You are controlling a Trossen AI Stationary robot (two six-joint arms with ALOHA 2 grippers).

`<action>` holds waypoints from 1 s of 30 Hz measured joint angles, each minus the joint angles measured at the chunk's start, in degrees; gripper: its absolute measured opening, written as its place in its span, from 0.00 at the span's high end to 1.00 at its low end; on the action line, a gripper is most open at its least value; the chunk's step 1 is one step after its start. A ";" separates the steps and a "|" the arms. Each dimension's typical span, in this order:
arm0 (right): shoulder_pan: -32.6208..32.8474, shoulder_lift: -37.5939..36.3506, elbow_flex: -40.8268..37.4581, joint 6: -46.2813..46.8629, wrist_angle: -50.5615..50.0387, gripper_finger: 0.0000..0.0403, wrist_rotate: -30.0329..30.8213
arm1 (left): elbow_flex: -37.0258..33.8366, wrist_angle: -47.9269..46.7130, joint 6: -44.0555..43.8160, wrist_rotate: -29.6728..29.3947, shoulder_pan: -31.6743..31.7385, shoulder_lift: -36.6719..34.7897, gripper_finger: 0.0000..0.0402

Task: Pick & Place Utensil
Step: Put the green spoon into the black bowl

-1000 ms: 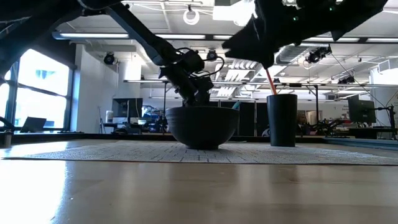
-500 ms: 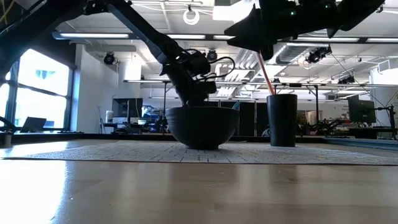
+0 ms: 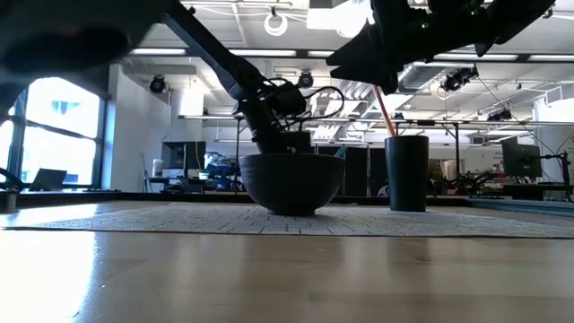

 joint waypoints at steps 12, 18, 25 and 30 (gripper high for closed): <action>0.01 0.00 0.00 -0.13 -1.10 0.59 0.00 | -0.11 -0.46 6.41 -2.11 -0.12 1.32 0.65; 0.01 0.02 0.00 -0.26 -1.80 0.59 0.02 | -0.11 -0.31 9.91 -2.34 -1.45 1.32 0.65; 0.01 0.02 0.00 -0.28 -2.61 0.59 0.03 | -0.11 1.61 13.97 -5.87 -3.97 1.32 0.65; 0.01 0.02 0.00 -0.02 -2.72 0.59 0.04 | -0.11 1.86 13.96 -6.24 -4.22 1.32 0.65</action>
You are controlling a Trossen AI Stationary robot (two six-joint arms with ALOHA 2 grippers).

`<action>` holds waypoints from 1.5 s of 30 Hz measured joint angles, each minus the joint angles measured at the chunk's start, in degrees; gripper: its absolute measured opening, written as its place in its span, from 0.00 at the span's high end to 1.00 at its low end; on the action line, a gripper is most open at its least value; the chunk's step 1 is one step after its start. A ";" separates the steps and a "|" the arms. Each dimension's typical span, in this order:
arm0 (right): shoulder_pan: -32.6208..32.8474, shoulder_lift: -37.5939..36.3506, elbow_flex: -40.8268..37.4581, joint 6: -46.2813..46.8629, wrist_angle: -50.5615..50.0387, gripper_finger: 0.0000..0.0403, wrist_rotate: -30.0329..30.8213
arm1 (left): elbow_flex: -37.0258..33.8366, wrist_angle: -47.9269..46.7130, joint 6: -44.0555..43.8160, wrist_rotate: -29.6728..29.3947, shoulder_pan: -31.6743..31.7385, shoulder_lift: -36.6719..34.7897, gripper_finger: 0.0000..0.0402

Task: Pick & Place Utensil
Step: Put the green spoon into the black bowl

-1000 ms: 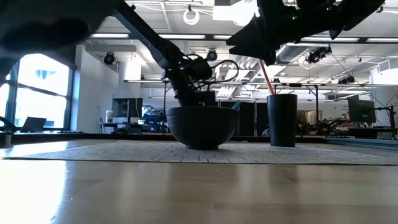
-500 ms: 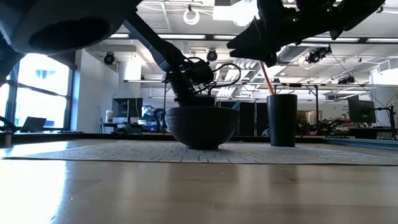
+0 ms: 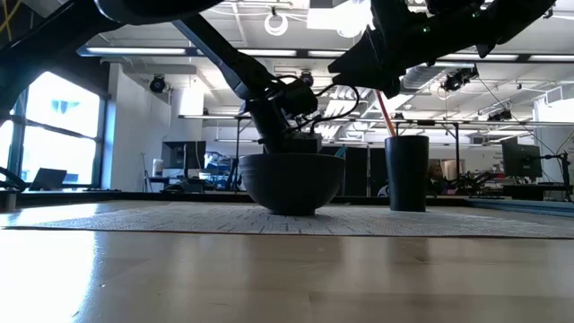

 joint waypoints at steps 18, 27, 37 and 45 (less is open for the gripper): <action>0.01 0.00 0.00 0.15 -0.02 0.59 -0.02 | 0.07 -0.70 1.95 -1.76 0.00 0.35 0.98; 0.01 0.00 0.00 0.15 -0.82 0.59 -0.03 | 0.11 -2.56 1.52 -6.92 -0.44 0.35 0.98; 0.02 0.00 0.00 1.61 -1.01 0.59 -0.09 | 0.09 -12.34 -0.75 -21.93 -4.14 -0.36 0.99; 0.02 0.02 0.00 3.25 -0.89 0.59 -2.35 | -0.03 -21.36 -7.82 -23.33 -4.13 -5.11 0.99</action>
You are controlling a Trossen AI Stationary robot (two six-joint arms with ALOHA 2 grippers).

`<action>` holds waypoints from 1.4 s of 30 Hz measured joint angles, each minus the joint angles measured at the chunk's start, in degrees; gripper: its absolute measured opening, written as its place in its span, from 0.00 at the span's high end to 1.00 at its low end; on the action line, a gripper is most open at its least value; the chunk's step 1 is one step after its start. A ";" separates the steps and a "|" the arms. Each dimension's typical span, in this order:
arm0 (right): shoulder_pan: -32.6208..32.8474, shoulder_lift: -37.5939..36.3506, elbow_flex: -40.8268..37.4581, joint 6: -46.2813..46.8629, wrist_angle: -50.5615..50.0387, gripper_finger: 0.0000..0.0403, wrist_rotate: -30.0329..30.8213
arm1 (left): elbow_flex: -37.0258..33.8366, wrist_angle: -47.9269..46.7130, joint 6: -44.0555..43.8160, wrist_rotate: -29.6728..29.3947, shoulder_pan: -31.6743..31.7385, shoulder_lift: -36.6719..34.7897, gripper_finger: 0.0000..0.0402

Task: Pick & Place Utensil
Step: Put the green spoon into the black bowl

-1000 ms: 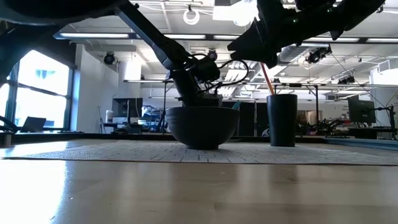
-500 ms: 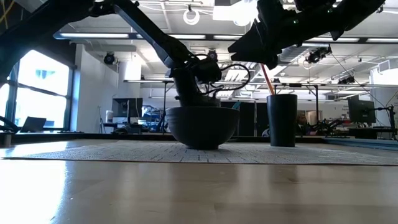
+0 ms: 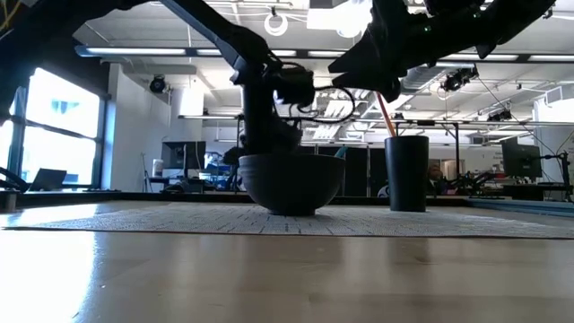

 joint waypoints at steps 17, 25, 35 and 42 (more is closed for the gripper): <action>8.20 0.00 0.00 5.62 0.60 0.59 0.49 | -4.21 -26.60 -28.29 -0.20 -5.91 -3.06 0.99; 15.96 0.00 0.00 6.04 2.27 0.59 1.00 | -18.10 -27.47 -42.58 -0.18 -13.20 -9.12 0.99; 20.74 0.00 -0.02 5.32 5.63 0.59 7.58 | -32.58 -12.90 -52.71 4.17 -21.60 -21.94 0.99; 20.59 0.00 -0.02 5.39 5.72 0.59 8.38 | -39.12 -4.94 -57.40 7.89 -24.75 -26.19 0.99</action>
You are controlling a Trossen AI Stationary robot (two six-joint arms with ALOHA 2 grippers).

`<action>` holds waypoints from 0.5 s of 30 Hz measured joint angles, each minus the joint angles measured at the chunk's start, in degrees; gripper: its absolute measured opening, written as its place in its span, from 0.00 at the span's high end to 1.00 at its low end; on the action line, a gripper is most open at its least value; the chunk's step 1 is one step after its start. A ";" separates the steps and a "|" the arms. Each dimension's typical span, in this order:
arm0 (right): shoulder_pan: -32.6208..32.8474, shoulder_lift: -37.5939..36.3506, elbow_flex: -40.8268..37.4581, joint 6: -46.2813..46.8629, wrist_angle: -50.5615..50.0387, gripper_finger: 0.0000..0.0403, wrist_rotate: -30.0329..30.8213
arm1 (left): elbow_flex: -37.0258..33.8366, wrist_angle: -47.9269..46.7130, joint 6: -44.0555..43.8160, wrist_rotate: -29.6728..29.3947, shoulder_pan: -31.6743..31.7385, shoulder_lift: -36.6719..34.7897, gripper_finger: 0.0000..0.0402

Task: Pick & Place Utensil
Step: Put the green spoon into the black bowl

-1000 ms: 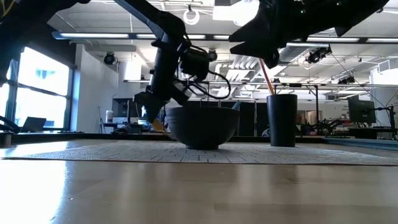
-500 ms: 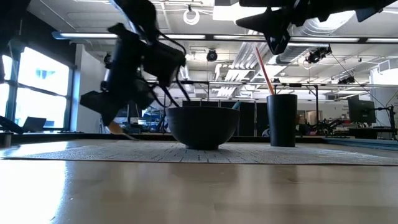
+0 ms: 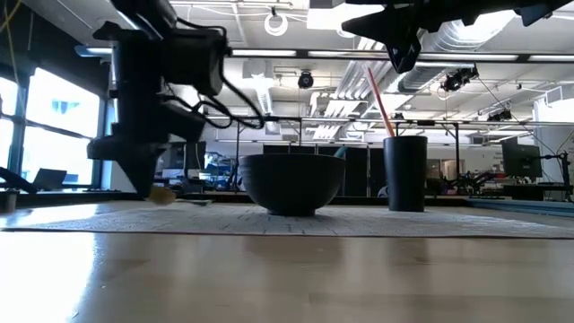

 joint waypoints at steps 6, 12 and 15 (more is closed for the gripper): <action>0.00 0.00 0.00 -1.20 0.07 0.59 0.00 | -2.49 -0.65 -2.60 2.09 -4.14 0.00 0.99; 0.00 0.00 0.00 -1.07 0.08 0.59 0.25 | -2.33 -0.77 -3.84 3.92 -6.57 -0.96 0.88; 0.00 0.00 0.00 -0.99 0.07 0.59 1.04 | -2.33 -1.94 -3.90 4.31 -6.37 -1.65 0.76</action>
